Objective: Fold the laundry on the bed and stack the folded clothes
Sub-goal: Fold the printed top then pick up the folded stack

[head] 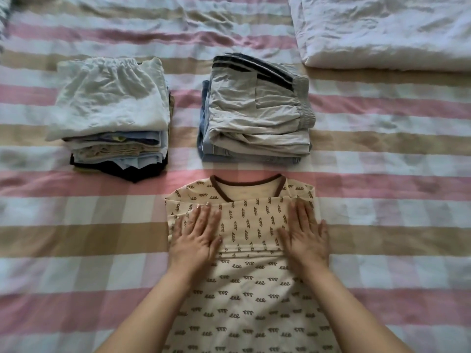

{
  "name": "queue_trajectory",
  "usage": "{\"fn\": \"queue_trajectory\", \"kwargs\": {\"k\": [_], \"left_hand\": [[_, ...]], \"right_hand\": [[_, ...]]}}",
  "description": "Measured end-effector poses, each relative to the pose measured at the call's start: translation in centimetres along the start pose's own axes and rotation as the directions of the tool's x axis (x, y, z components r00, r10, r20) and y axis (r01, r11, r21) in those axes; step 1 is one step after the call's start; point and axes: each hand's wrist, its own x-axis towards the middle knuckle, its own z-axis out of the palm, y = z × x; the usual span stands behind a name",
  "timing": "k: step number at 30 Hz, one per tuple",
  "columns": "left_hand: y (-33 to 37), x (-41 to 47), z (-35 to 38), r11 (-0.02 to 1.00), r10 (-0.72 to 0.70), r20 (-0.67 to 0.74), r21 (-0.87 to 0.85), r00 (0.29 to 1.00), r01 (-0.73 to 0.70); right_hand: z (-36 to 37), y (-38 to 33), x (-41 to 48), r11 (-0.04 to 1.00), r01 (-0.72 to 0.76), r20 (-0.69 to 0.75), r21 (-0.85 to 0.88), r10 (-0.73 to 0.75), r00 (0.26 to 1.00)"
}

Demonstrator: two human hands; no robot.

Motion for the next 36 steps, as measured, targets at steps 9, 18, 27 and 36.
{"fn": "queue_trajectory", "kwargs": {"k": [9, 18, 27, 36], "left_hand": [[1.5, -8.9, -2.6, 0.878, -0.041, -0.222, -0.473, 0.974, -0.071], [1.0, -16.8, 0.9, 0.657, -0.494, -0.014, -0.661, 0.869, 0.363], [0.9, -22.9, 3.1, 0.324, -0.619, 0.218, -0.804, 0.754, 0.499], [0.7, -20.8, -1.4, -0.064, -0.546, 0.248, -0.965, 0.800, 0.256]], "right_hand": [[-0.4, 2.2, -12.1, 0.894, 0.201, -0.348, 0.400, -0.054, 0.936], [4.4, 4.0, -18.5, 0.823, -0.158, -0.196, 0.546, 0.310, 0.930], [7.2, 4.5, -23.4, 0.610, -0.451, 0.008, 0.651, 0.589, 0.808], [2.9, 6.1, -23.0, 0.216, -0.182, 0.067, 0.959, 0.451, 0.890]]}}
